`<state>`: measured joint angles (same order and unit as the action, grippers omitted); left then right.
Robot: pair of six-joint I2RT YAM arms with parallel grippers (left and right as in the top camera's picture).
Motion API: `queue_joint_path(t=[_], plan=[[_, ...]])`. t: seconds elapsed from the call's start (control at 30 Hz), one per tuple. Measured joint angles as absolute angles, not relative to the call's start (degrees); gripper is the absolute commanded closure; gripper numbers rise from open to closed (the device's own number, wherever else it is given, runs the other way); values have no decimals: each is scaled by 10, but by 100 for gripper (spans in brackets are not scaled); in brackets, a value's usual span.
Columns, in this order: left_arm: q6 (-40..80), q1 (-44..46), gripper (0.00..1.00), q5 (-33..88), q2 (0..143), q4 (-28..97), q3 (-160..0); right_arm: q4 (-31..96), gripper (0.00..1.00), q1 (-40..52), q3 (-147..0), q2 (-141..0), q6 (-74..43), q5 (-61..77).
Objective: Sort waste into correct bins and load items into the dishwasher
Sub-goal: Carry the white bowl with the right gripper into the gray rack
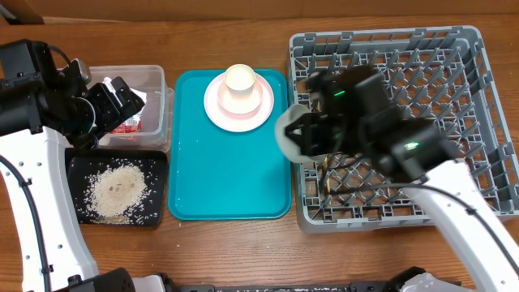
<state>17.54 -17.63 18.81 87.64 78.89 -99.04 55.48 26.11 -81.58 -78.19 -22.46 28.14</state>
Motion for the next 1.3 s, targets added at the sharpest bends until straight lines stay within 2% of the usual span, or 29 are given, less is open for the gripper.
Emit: queue_joint_path(t=[0.17, 0.47, 0.67, 1.0, 1.3], plan=[[175, -176, 0, 188, 876, 788, -990, 565, 96, 164, -803, -781, -225, 437], [175, -176, 0, 188, 876, 789, -990, 544, 96, 48, -726, -782, -237, 610], [175, -176, 0, 188, 876, 789, -990, 528, 96, 16, -655, -782, -241, 633], [175, -176, 0, 188, 876, 789, -990, 357, 96, 10, -498, -780, -278, 668], [175, -176, 0, 188, 876, 789, -990, 360, 96, -52, -487, -780, -289, 708]])
